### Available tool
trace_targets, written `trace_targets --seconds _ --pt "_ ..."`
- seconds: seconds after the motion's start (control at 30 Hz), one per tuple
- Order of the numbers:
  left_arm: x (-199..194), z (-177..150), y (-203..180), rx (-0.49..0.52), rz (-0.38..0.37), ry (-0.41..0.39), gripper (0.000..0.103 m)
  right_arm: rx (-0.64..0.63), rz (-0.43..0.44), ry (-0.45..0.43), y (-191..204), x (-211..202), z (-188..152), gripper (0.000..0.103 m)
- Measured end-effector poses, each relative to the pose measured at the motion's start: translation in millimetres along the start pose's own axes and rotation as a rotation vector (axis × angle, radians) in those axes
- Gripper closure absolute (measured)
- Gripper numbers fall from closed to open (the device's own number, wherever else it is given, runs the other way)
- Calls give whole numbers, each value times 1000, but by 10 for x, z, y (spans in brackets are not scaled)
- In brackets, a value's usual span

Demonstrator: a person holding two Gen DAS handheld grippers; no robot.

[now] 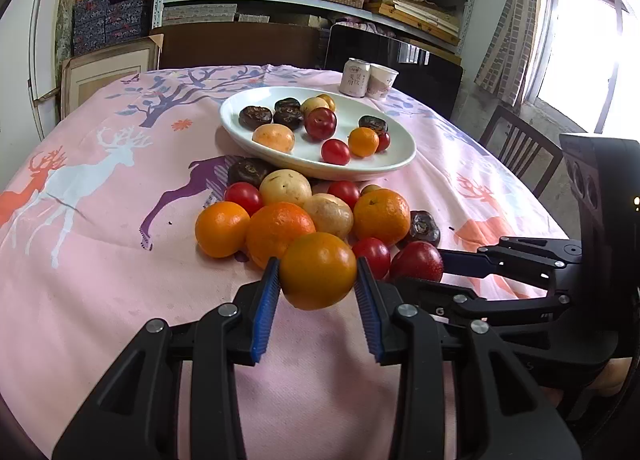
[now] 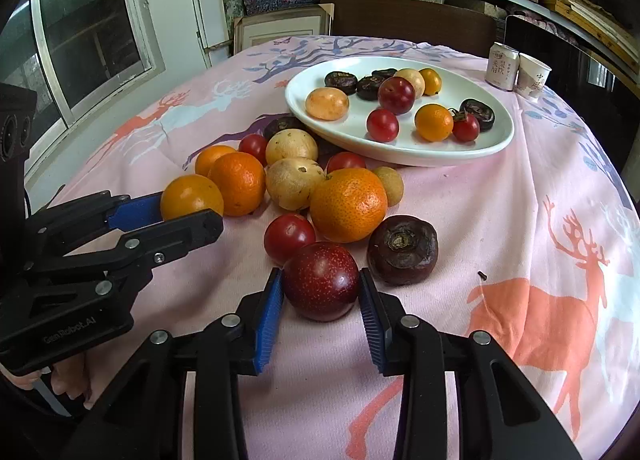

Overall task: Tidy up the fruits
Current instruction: 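Grasp an orange with the left tool while the right tool grasps a red plum, then carry both fruits onto the white plate and open both tools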

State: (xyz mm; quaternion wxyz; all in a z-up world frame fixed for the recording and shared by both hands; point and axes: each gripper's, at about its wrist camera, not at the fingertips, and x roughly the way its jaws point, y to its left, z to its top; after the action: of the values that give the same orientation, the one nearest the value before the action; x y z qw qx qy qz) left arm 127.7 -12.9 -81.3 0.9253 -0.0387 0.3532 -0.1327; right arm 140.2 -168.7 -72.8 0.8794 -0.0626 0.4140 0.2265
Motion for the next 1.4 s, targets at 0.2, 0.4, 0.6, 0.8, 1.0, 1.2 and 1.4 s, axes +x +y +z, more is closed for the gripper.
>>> trace_targets --seconds 0.2,0.4,0.6,0.8,1.0,1.2,1.4 --pt "9 -4 -3 0 4 6 67 41 24 -31 -80 -127 -49 65" --pt "30 -10 -22 6 20 15 67 80 40 -59 -192 -263 -114 65" --pt "52 -20 -33 12 48 28 67 109 40 -83 -292 -382 -170 65" --pt "58 -32 -30 10 65 36 67 133 46 -93 -371 -447 -233 65" --pt "64 -37 -29 6 76 42 67 153 54 -99 -428 -476 -274 65" --pt "26 -18 16 -8 67 46 67 177 59 -124 -535 -553 -258 65" --pt "-136 261 38 2 52 5 66 198 59 -203 -760 -745 -26 65"
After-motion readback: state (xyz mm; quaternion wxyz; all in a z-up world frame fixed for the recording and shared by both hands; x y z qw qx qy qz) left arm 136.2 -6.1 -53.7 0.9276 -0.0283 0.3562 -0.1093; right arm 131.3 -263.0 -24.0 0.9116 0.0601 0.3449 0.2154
